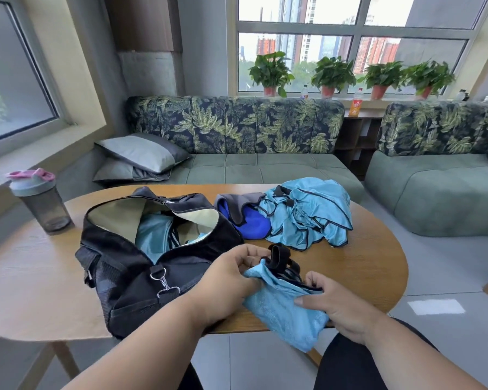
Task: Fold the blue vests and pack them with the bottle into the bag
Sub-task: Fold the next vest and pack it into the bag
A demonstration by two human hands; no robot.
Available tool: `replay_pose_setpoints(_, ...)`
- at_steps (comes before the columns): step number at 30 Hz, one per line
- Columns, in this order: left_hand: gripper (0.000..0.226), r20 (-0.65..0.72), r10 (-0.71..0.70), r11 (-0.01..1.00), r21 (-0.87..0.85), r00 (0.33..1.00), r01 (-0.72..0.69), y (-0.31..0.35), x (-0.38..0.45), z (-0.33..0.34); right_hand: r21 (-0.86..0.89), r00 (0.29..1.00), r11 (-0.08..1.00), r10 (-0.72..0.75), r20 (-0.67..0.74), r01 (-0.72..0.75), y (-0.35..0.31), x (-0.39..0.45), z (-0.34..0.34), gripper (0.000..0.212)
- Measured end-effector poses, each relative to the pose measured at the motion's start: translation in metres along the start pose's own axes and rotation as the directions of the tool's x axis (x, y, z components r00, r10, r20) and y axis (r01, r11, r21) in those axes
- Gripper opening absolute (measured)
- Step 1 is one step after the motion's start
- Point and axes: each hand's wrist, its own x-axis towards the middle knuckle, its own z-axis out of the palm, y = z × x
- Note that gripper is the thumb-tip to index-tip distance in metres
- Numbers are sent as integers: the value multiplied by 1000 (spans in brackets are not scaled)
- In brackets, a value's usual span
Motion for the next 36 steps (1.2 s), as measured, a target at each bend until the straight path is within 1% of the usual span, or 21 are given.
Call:
replay_pose_setpoints(2, 52, 39, 38, 999, -32, 999, -37, 12, -9, -14, 58, 997, 998, 4, 71, -8, -11, 0, 13, 55)
replay_pose_setpoints(4, 51, 31, 48, 998, -35, 998, -47, 20, -18, -28, 128, 982, 991, 14, 191, -39, -24, 3, 30, 76)
replay_pose_setpoints(5, 50, 15, 53, 998, -28, 999, -52, 21, -20, -36, 150, 965, 987, 16, 260, -57, -30, 4, 41, 80)
replay_pose_setpoints(7, 49, -23, 56, 998, -33, 998, -57, 22, -24, -52, 162, 942, 981, 47, 332, -106, -40, 7, 61, 75)
replay_pose_setpoints(10, 48, -91, 28, 996, -80, 995, -36, 19, -30, -73, 221, 949, 962, 87, 302, -159, -49, 13, 85, 59)
replay_pose_setpoints(12, 51, -216, -2, 994, -109, 976, -22, 17, -34, -85, 280, 948, 944, 86, 307, -176, -56, 14, 100, 53)
replay_pose_setpoints(14, 64, -383, -75, 985, -171, 921, 9, 15, -38, -97, 341, 947, 924, 63, 314, -175, -65, 17, 117, 52)
replay_pose_setpoints(16, 88, -475, -192, 951, -306, 859, 43, 11, -41, -106, 385, 967, 915, 17, 256, -118, -73, 23, 135, 50)
replay_pose_setpoints(18, 102, -431, -323, 884, -456, 842, 105, 11, -48, -109, 406, 990, 913, -33, 139, -26, -83, 29, 152, 39)
replay_pose_setpoints(19, 101, -359, -364, 843, -519, 859, 140, 12, -51, -109, 404, 994, 915, -50, 100, 6, -88, 33, 160, 35)
replay_pose_setpoints(20, 88, -280, -372, 819, -548, 885, 171, 15, -55, -109, 388, 995, 921, -63, 83, 26, -92, 35, 168, 33)
replay_pose_setpoints(22, 49, -171, -392, 757, -618, 904, 212, 21, -60, -107, 326, 993, 944, -85, 78, 55, -99, 40, 180, 31)
replay_pose_setpoints(23, 41, -159, -400, 739, -639, 903, 215, 21, -60, -108, 289, 993, 955, -89, 79, 62, -101, 44, 184, 30)
replay_pose_setpoints(25, 36, -209, -418, 727, -661, 884, 187, 13, -56, -111, 208, 994, 976, -82, 78, 64, -104, 49, 190, 31)
replay_pose_setpoints(28, 33, -295, -483, 688, -710, 825, 148, 3, -51, -117, 147, 994, 989, -43, 100, 28, -111, 55, 188, 35)
replay_pose_setpoints(30, 28, -291, -513, 661, -734, 808, 155, 1, -48, -119, 110, 996, 994, -25, 88, 16, -116, 57, 180, 40)
replay_pose_setpoints(31, 27, -283, -518, 651, -743, 807, 157, 0, -46, -120, 18, 999, 999, -38, 27, 38, -119, 61, 175, 45)
replay_pose_setpoints(33, 27, -298, -523, 642, -754, 799, 139, 0, -43, -126, -290, 973, 955, -126, -191, 67, -123, 77, 163, 54)
replay_pose_setpoints(34, 29, -317, -529, 645, -753, 787, 130, -1, -41, -129, -438, 933, 897, -206, -295, 59, -127, 84, 157, 50)
replay_pose_setpoints(35, 31, -349, -528, 662, -740, 774, 118, -1, -39, -132, -542, 890, 839, -283, -359, 48, -131, 93, 152, 43)
replay_pose_setpoints(36, 36, -386, -519, 691, -715, 763, 109, 0, -38, -136, -618, 856, 785, -347, -383, 42, -135, 102, 149, 39)
